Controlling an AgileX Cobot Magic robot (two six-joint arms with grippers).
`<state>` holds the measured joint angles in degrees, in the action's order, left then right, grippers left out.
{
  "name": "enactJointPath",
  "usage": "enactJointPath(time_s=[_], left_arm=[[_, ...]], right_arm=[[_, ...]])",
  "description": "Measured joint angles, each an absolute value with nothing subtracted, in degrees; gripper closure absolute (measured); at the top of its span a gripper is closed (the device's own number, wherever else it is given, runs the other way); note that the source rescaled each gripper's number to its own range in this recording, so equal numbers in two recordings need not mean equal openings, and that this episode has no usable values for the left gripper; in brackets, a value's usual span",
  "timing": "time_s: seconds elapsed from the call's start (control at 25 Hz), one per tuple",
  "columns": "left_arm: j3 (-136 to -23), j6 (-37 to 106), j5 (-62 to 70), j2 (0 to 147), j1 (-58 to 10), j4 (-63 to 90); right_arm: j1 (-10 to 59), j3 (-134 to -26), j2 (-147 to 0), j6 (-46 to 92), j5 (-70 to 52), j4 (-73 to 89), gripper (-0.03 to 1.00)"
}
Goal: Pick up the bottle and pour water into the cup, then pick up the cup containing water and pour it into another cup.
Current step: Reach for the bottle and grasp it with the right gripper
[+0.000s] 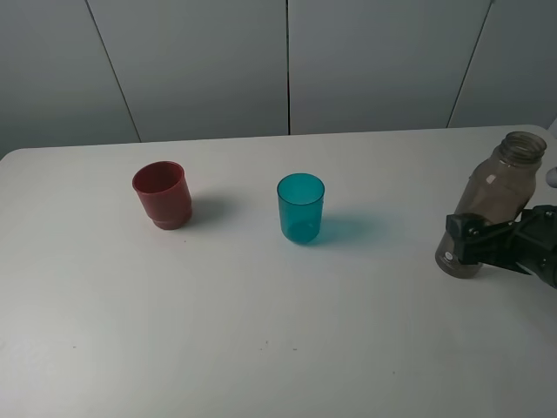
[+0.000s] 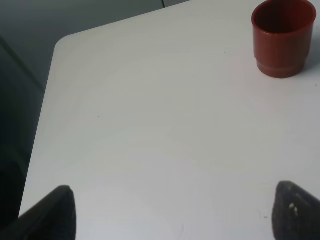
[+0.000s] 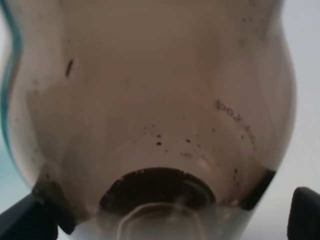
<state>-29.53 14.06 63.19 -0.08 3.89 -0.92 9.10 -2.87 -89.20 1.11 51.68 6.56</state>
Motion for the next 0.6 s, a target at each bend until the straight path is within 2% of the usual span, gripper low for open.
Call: enactJointPath(time_s=[0.6], left_arm=[[-29.5, 14.1, 63.2, -0.1, 3.9, -0.9]], right_arm=[[9.1, -5.4, -89.3, 1.1, 48.9, 6.4, -0.03]])
